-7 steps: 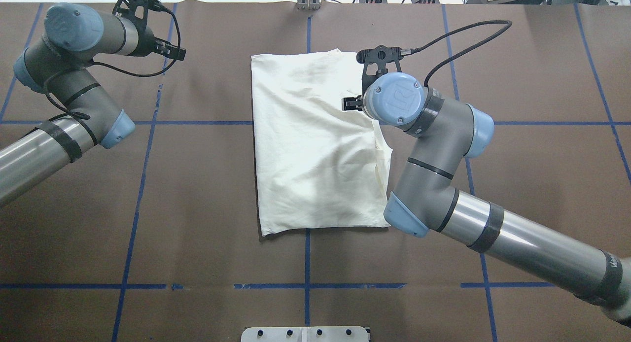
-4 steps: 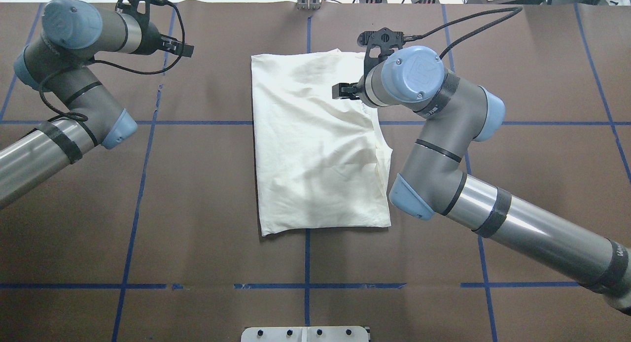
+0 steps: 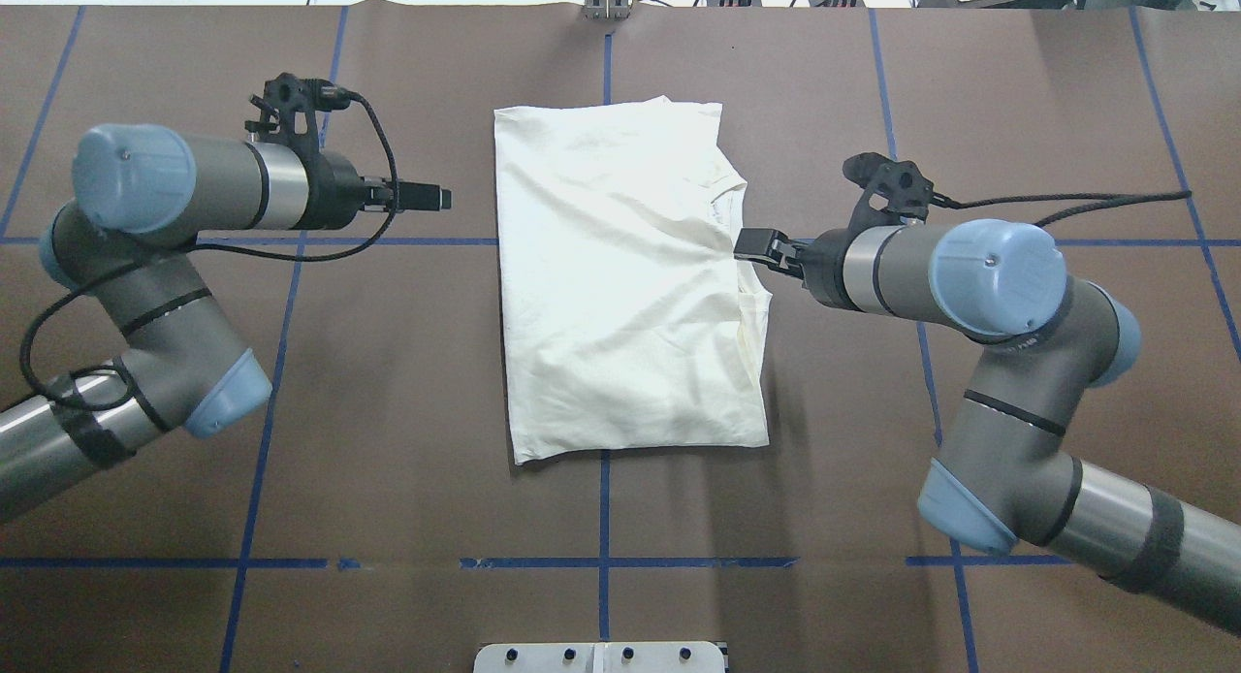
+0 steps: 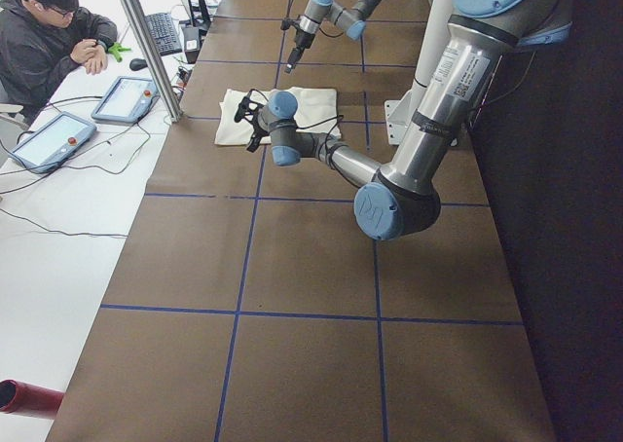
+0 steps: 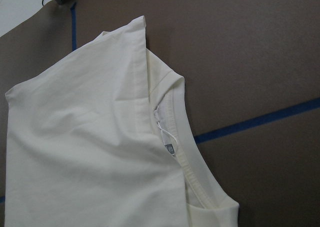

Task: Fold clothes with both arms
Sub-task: 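Lift the right gripper off the shirt while the left gripper moves toward the robot, then lower the left gripper to the shirt corner nearest it and grasp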

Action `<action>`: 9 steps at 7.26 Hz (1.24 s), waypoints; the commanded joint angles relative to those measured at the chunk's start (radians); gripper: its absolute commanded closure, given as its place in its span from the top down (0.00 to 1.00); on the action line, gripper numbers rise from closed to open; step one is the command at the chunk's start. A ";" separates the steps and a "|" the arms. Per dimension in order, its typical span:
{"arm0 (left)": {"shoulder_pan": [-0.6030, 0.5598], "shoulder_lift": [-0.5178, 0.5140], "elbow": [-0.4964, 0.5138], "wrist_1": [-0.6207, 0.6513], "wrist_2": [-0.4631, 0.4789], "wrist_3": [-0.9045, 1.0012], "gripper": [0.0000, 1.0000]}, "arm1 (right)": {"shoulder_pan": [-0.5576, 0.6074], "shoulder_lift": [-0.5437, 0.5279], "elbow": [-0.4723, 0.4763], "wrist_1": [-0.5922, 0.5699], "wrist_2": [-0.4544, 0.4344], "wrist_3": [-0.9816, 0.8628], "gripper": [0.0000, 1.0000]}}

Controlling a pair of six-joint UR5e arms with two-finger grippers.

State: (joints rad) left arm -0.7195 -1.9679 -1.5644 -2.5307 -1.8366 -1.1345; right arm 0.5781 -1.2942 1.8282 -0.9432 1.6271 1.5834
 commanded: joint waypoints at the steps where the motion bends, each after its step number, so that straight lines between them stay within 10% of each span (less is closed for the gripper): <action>1: 0.188 0.121 -0.158 0.003 0.150 -0.248 1.00 | -0.063 -0.095 0.100 0.003 -0.082 0.171 0.98; 4: 0.417 0.124 -0.170 0.010 0.382 -0.615 0.89 | -0.063 -0.097 0.102 0.003 -0.104 0.176 0.99; 9: 0.485 0.090 -0.166 0.067 0.428 -0.723 0.78 | -0.063 -0.100 0.102 0.003 -0.118 0.176 0.99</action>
State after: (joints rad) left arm -0.2419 -1.8739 -1.7320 -2.4685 -1.4101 -1.8551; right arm 0.5154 -1.3943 1.9308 -0.9403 1.5111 1.7595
